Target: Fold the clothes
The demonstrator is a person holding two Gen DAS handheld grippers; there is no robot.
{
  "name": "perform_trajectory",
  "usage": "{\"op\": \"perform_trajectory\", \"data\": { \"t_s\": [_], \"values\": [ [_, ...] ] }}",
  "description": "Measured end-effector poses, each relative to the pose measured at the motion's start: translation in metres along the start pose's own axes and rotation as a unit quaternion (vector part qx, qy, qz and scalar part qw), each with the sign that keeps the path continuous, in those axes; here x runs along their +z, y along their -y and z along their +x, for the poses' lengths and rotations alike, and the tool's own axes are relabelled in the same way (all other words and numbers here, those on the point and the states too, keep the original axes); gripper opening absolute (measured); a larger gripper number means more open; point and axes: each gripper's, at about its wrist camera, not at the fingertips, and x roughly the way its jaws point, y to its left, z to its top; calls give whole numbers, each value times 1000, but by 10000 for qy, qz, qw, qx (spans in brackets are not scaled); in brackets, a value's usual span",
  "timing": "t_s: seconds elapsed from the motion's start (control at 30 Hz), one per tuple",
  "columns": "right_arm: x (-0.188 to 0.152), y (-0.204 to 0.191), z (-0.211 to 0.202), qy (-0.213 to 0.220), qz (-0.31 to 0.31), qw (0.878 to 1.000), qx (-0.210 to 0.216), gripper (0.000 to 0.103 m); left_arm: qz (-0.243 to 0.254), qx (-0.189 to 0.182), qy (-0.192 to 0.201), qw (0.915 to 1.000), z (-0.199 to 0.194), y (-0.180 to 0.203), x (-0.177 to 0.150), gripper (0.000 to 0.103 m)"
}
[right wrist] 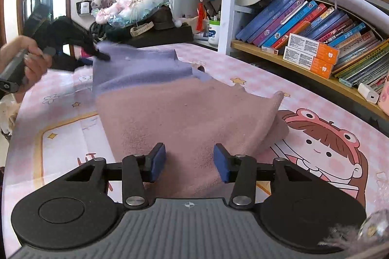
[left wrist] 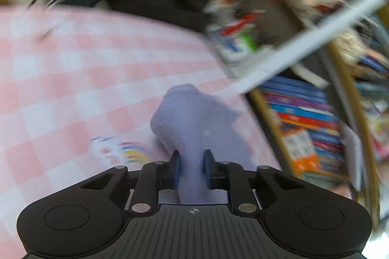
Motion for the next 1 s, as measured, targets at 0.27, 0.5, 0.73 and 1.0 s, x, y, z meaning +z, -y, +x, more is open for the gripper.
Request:
{"op": "perform_trajectory", "data": {
  "t_s": [0.27,0.5,0.73,1.0],
  "values": [
    [-1,1,-1,-6,24,10000,21,43,820,31,-141,9965,-1,20,-7,19],
    [0,2,-1,-10,43,10000,40,43,98,340,-295,9989,21,-6,3,35],
    [0,2,0,-17,49,10000,51,43,-121,252,-246,9993,27,-10,3,59],
    [0,1,0,-21,41,10000,66,43,465,-436,40,9980,16,9,-3,14]
  ]
}}
